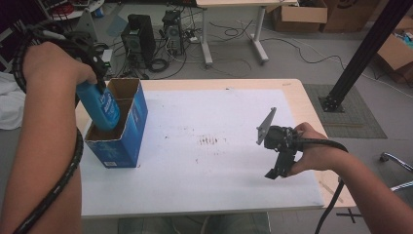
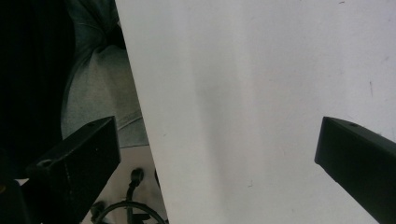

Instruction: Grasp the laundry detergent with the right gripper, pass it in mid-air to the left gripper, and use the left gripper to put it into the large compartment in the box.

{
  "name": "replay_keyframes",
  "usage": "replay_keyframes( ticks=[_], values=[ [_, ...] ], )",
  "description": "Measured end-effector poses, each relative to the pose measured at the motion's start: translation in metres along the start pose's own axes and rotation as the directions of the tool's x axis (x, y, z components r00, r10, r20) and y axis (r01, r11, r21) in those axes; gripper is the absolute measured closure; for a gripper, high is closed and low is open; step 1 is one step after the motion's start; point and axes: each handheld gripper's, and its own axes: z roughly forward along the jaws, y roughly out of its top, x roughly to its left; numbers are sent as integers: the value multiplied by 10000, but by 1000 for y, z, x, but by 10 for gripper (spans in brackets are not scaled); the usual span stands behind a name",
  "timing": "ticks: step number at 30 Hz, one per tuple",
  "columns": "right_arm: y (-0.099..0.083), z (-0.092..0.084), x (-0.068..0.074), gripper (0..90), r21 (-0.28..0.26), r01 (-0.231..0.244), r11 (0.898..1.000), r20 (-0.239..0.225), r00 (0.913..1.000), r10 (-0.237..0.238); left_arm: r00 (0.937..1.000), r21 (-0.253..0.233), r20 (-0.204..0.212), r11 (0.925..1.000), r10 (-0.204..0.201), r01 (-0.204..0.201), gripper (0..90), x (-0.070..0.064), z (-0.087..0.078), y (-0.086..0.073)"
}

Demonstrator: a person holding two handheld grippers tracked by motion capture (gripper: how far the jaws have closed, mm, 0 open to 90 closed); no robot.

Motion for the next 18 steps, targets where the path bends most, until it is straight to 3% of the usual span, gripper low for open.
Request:
replay_keyframes(
  ticks=[5,12,18],
  values=[
    [0,0,0,0,45,-240,9997,-53,9997,240,10000,177,-69,9998,47,-45,390,-1,28,5],
    [-1,3,1,0,93,-135,9999,-4,9999,135,9999,460,82,9989,69,-73,390,-1,71,11],
    [-2,5,1,0,117,-144,9998,-16,9999,144,9999,542,70,9985,76,-79,390,-2,96,14]
  ],
)
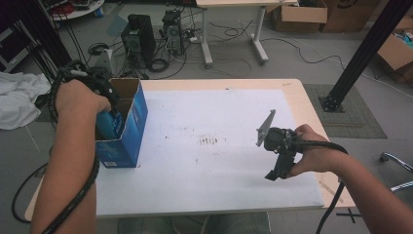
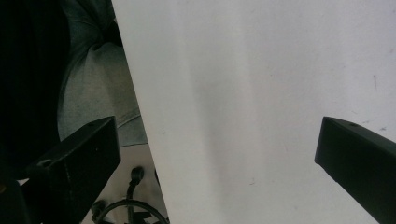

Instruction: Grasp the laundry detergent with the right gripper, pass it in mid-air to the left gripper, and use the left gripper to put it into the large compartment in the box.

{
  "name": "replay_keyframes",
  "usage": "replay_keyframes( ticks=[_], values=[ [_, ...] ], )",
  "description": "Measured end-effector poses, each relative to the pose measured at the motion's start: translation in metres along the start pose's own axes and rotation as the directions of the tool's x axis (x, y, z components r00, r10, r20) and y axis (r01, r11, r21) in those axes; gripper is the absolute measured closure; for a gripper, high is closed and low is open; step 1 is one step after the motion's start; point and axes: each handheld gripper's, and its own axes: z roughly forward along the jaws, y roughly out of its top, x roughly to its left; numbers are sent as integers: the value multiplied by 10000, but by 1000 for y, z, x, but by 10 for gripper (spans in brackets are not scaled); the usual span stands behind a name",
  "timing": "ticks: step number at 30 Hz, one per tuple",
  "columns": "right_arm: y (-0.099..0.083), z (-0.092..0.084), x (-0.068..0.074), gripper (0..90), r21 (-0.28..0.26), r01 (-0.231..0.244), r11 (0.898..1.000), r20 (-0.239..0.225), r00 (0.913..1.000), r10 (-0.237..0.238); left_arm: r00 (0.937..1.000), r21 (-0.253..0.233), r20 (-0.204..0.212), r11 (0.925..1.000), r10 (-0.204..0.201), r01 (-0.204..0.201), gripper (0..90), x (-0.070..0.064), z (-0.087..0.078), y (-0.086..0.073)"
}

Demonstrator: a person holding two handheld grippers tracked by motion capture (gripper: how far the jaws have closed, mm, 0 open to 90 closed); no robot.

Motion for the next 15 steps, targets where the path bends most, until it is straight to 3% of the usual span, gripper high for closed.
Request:
replay_keyframes(
  ticks=[15],
  values=[
    [-2,1,1,0,-54,-176,9998,50,9998,177,9994,201,-244,9995,253,-248,390,-2,46,9]
  ],
)
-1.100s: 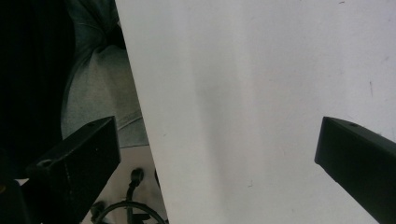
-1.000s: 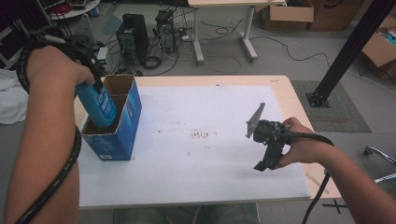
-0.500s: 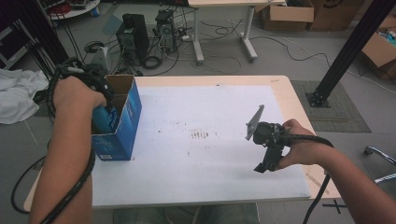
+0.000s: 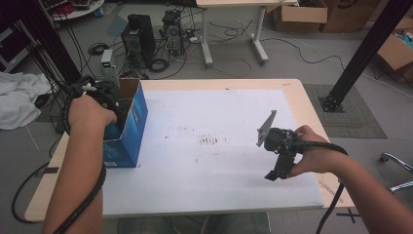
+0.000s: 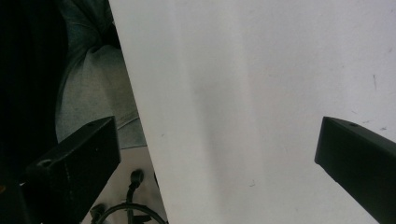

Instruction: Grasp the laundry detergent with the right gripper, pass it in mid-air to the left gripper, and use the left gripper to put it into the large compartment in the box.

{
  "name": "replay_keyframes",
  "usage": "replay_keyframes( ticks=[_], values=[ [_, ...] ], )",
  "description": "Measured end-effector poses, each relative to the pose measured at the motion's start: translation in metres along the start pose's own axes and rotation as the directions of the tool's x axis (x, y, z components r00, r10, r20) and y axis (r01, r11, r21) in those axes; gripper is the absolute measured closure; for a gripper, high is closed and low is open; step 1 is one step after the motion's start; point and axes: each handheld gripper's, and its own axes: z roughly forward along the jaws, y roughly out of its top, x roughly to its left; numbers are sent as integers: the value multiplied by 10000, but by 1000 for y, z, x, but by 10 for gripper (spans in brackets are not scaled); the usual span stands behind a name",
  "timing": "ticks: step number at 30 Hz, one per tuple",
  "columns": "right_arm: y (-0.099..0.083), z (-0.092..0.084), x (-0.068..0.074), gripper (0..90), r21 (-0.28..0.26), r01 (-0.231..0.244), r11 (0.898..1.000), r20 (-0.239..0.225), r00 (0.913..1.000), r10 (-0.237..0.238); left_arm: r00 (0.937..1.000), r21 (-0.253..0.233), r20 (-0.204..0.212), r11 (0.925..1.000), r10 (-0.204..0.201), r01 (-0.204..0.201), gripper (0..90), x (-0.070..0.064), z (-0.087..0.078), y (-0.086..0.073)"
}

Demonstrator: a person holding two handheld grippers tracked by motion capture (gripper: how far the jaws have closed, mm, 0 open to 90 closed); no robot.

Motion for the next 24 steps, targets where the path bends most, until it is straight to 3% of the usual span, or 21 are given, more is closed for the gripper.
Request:
replay_keyframes(
  ticks=[5,6,24],
  values=[
    [-1,1,-1,0,-69,41,10000,44,10000,-41,9999,-39,-32,9999,131,-131,390,1,11,2],
    [-2,1,-1,0,-101,11,9999,58,10000,-11,9999,-203,12,9997,102,-102,390,1,10,2],
    [0,3,1,0,-82,147,9999,53,9999,-147,9999,-273,55,9996,110,-108,383,2,11,1]
  ],
)
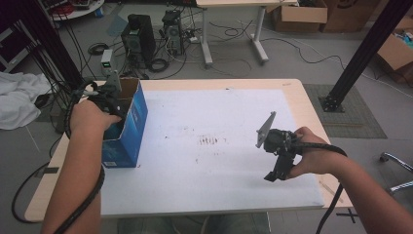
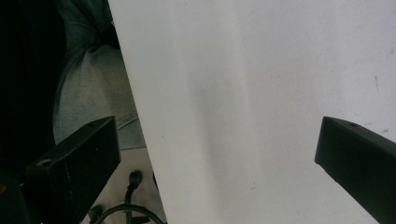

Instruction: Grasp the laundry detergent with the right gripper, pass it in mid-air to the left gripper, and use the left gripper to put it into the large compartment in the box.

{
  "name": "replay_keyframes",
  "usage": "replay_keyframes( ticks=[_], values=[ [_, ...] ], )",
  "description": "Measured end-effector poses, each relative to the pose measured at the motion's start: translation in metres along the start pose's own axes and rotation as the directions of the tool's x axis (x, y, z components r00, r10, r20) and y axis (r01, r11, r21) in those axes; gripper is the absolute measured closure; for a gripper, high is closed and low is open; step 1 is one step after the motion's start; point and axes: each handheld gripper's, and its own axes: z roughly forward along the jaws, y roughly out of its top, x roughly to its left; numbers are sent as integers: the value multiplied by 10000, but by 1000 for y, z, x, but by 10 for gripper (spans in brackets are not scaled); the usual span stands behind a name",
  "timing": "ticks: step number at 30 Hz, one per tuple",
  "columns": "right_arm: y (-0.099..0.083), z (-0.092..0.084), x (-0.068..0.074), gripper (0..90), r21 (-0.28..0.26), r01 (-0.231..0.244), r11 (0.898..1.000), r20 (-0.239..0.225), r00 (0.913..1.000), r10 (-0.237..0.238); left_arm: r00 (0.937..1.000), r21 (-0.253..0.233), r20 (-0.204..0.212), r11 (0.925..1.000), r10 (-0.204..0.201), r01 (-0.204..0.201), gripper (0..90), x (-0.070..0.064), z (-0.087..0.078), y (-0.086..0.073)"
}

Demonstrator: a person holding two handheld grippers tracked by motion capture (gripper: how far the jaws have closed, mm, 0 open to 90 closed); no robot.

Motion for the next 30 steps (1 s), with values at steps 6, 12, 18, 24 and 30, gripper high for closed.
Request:
replay_keyframes(
  ticks=[6,12,18,24,30],
  values=[
    [-1,0,1,0,8,-72,10000,44,10000,72,9997,53,221,9999,-101,100,319,0,-4,0],
    [-1,2,2,0,21,-87,10000,24,10000,87,9999,39,70,10000,-76,76,314,-3,-10,-1],
    [0,3,1,0,-48,-76,10000,38,10000,76,10000,-80,32,10000,14,-14,314,-3,-13,-3],
    [2,3,2,0,-44,-14,10000,26,10000,14,9997,-62,164,9998,170,-169,308,-3,-16,-5],
    [2,1,2,0,-157,-42,9999,43,10000,43,9995,-357,-20,9989,312,-312,272,-4,-33,-10]
  ],
)
